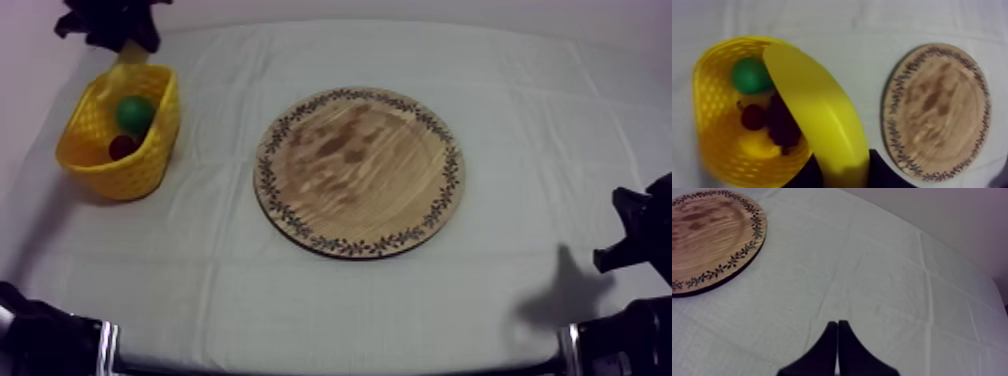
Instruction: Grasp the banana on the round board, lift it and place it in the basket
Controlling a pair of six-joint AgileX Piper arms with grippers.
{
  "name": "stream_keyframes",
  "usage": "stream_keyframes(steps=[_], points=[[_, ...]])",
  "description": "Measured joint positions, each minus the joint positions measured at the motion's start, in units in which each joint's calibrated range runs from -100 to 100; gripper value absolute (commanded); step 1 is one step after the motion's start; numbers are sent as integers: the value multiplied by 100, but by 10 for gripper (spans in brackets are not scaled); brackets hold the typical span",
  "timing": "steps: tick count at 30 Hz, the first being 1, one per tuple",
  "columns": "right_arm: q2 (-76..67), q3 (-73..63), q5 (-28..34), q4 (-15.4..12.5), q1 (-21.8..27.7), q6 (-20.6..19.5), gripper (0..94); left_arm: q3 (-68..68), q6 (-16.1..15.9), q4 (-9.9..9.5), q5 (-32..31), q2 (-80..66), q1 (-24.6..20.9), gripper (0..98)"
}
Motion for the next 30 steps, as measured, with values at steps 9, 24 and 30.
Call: stream_keyframes(steps=[9,24,30], points=[[0,0,0,0,0,0,3,141,-292,0,-56,-119,-932,108],[0,0,0,0,0,0,3,564,-515,189,-695,804,-1100,124],[0,0,0,0,0,0,3,958,-655,340,-1253,1369,-1165,187]])
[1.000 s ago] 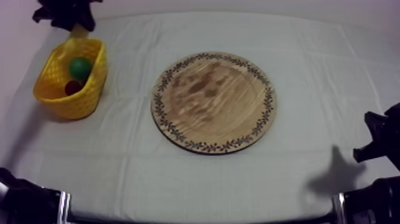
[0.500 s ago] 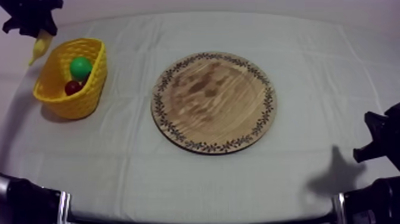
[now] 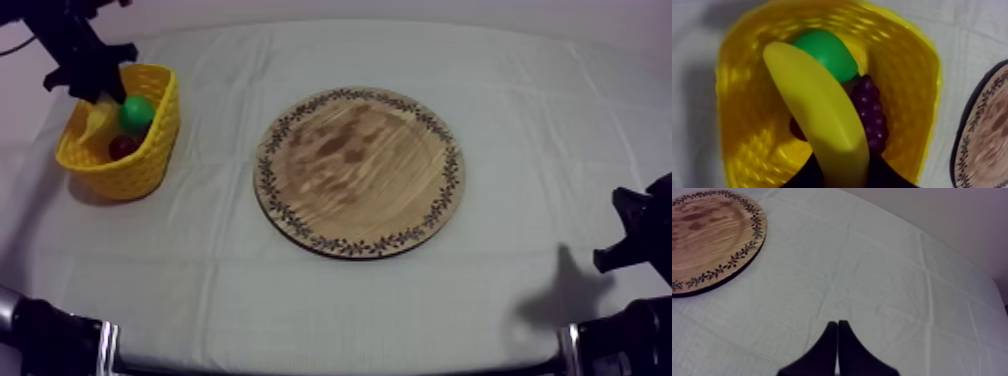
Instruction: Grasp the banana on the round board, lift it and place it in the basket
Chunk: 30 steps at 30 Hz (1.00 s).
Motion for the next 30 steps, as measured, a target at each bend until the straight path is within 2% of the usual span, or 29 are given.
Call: stream_keyframes(steps=[3,10,15,18,22,26,30], points=[[0,0,0,0,0,0,3,194,-85,40,-285,240,-20,300],[0,0,0,0,0,0,3,399,-386,121,-763,460,10,702],[0,0,0,0,0,1,3,432,-405,121,-797,412,-35,830],[0,0,0,0,0,4,3,478,-350,121,-801,326,-71,842],[0,0,0,0,0,4,3,607,-260,121,-907,115,-62,803],[0,0,0,0,0,4,3,775,-162,131,-1043,-263,2,709],[0,0,0,0,0,4,3,1124,-52,117,-1353,-806,94,575]])
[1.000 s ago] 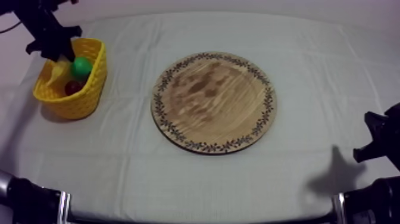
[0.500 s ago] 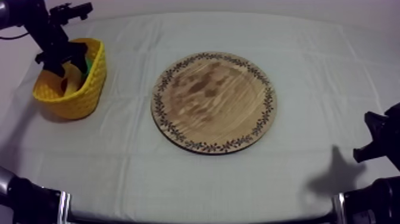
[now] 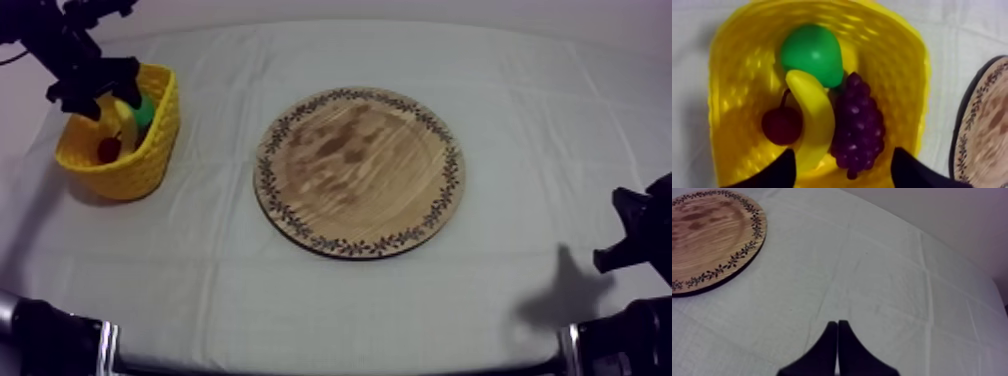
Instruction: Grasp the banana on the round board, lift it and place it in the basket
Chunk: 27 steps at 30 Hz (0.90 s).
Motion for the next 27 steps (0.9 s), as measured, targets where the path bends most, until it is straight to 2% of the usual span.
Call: stream_keyframes(steps=[4,13,20,23,27], points=[[0,0,0,0,0,-3,3,607,110,-1,-517,-814,38,468],[0,0,0,0,0,-3,3,2558,98,20,-1930,-2920,54,341],[0,0,0,0,0,-3,3,4066,-54,-91,-2893,-4714,224,73],[0,0,0,0,0,-3,3,4735,-8,-267,-3396,-5518,310,26],[0,0,0,0,0,-3,3,5738,302,-792,-3772,-6725,451,7]])
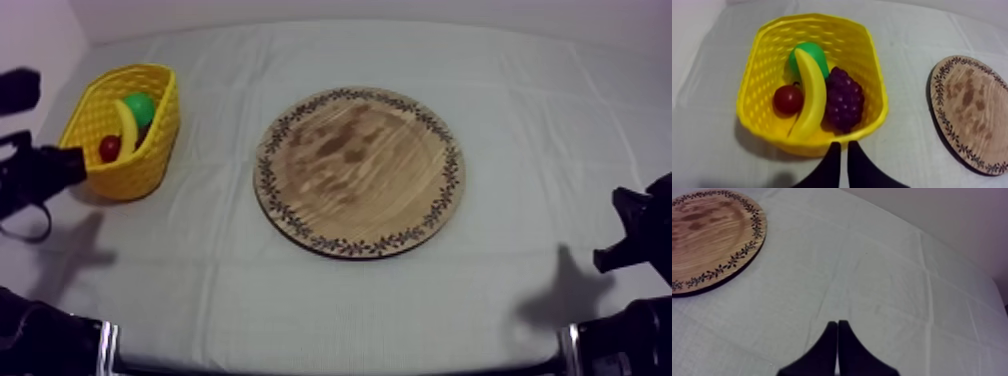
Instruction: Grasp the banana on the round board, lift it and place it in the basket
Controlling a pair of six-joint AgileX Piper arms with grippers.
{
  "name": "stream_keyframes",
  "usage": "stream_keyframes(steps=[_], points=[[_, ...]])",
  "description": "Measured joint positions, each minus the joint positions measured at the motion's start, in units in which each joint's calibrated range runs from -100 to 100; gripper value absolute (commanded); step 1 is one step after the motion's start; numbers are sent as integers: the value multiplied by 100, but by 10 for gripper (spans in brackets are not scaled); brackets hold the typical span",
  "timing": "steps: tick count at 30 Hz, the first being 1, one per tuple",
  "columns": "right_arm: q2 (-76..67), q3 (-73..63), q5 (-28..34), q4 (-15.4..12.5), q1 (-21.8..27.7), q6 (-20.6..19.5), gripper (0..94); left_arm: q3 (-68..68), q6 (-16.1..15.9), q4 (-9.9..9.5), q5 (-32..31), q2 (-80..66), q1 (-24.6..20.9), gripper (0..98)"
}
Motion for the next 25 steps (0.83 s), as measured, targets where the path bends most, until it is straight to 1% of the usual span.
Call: stream_keyframes(steps=[1,3,4,6,7,8,11,13,17,19,22,25], points=[[0,0,0,0,0,0,3,219,128,-130,0,-296,29,5],[0,0,0,0,0,0,3,567,370,-323,175,-797,20,3],[0,0,0,0,0,0,3,744,483,-400,301,-1054,5,2],[0,0,0,0,0,0,3,1017,654,-465,356,-1471,-34,2],[0,0,0,0,0,0,3,1144,710,-464,325,-1680,-79,1],[0,0,0,0,5,0,3,1251,742,-423,325,-1873,-124,1],[0,0,0,0,5,0,3,1408,761,-229,352,-2379,-244,1],[0,0,0,0,5,0,3,1443,679,-184,310,-2643,-323,1],[0,0,0,0,5,0,3,1498,405,-166,219,-3114,-449,1],[0,0,0,0,5,0,3,1521,366,-146,189,-3306,-524,1],[0,0,0,0,8,0,3,1569,422,-97,149,-3587,-655,1],[0,0,0,0,8,0,3,1585,642,-78,105,-3709,-736,1]])
